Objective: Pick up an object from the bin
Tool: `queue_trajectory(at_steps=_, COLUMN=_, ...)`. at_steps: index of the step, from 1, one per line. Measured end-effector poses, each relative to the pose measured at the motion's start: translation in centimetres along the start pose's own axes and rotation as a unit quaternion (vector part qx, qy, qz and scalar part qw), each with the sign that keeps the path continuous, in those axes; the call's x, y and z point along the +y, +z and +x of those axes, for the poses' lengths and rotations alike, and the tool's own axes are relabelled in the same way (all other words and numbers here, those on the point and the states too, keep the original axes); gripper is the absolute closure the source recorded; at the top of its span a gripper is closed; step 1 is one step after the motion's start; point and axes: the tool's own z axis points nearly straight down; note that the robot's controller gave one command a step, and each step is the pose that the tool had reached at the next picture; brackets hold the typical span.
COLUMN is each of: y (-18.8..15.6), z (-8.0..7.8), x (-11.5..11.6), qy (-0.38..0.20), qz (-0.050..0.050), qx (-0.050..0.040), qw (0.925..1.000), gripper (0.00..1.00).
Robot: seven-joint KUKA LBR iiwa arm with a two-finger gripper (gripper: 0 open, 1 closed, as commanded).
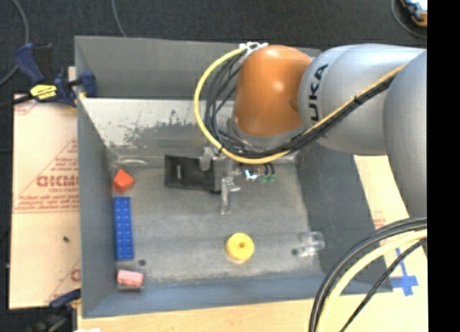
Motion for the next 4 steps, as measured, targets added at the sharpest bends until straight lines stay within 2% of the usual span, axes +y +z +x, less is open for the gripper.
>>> queue_trajectory(at_steps=1, y=2.6, z=-3.0, x=2.5, qy=0.034, qz=-0.001, qx=-0.0075, qw=0.9994, gripper=0.0)
queue_trajectory(at_steps=2, y=7.0, z=-3.4, x=2.5, qy=-0.12, qz=0.0, qx=-0.0014, qw=0.9927, gripper=1.0)
queue_trajectory(at_steps=4, y=7.0, z=-3.4, x=2.5, qy=-0.118, qz=-0.001, qx=-0.001, qw=0.993, gripper=1.0)
